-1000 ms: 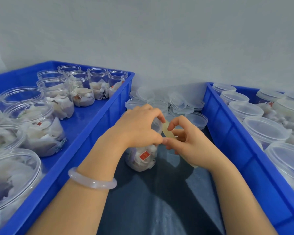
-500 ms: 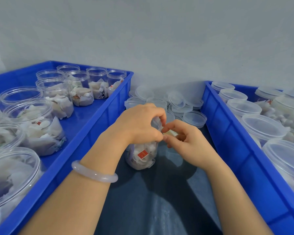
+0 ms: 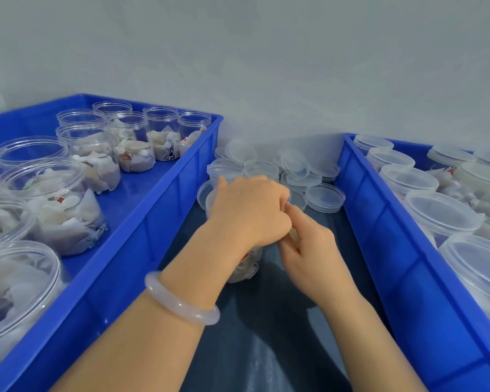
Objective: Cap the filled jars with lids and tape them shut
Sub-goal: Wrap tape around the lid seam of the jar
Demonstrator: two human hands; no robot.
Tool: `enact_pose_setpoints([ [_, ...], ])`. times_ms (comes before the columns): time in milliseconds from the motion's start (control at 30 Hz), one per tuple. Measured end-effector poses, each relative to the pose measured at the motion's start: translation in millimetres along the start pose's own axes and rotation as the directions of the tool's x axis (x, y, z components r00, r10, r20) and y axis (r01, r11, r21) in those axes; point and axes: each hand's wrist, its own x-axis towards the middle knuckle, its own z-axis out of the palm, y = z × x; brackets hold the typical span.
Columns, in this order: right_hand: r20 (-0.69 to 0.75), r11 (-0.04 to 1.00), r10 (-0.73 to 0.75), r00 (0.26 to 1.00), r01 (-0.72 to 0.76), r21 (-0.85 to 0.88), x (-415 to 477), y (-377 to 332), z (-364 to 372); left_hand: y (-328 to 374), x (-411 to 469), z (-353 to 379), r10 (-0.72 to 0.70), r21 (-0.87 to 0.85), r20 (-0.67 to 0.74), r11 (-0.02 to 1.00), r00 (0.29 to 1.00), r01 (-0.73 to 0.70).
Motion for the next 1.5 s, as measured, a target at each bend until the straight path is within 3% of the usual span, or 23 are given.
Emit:
enact_pose_setpoints([
  [133,-0.031,1.0,0.013,0.999,-0.013,0.009,-1.7,0.9,0.2,-9.3,-2.4,-5.5,0.094,-0.019,0.061,0.995,0.994,-0.093],
  [233,-0.071,1.0,0.004,0.997,-0.005,-0.016,-1.1,1.6,4.4,-22.7,-4.1,-7.4,0.171,-0.146,0.049,0.976,0.984,-0.162],
  [300,-0.093,0.999,-0.004,0.996,0.001,-0.04,1.1,2.8,6.8,-29.1,-2.2,-5.4,0.106,-0.14,-0.004,0.984,0.994,-0.106],
  [433,-0.117,0.999,-0.021,0.993,0.015,-0.048,7.2,4.5,5.2,-26.8,4.2,-0.8,-0.02,0.098,0.05,0.995,0.999,0.015],
  [533,-0.061,0.999,-0.013,0.998,0.01,-0.051,13.3,4.9,5.3,-23.8,9.7,-2.8,-0.089,0.007,0.121,0.996,0.989,0.089],
  [867,-0.035,0.999,0.008,0.999,-0.009,-0.052,15.5,11.1,8.8,-46.4,2.8,6.3,0.087,0.002,0.096,0.996,0.992,-0.088],
  [1100,-0.005,0.993,0.08,0.997,-0.08,-0.082,15.1,6.4,14.4,-40.8,-3.1,21.7,0.081,-0.06,-0.164,0.994,0.983,-0.092],
  [1233,-0.09,0.991,0.075,0.993,-0.084,-0.102,5.1,1.9,16.5,-36.9,-5.5,29.5,0.061,-0.088,-0.296,0.992,0.953,-0.091],
  [1400,-0.197,0.985,-0.028,0.98,-0.005,-0.17,-2.0,4.8,21.8,-38.1,-7.0,32.0,0.08,-0.08,-0.339,0.99,0.938,-0.114],
  [1500,-0.251,0.982,-0.088,0.964,0.041,-0.187,-3.9,5.8,22.6,-38.8,-7.8,29.6,0.08,-0.086,-0.288,0.99,0.954,-0.109],
])
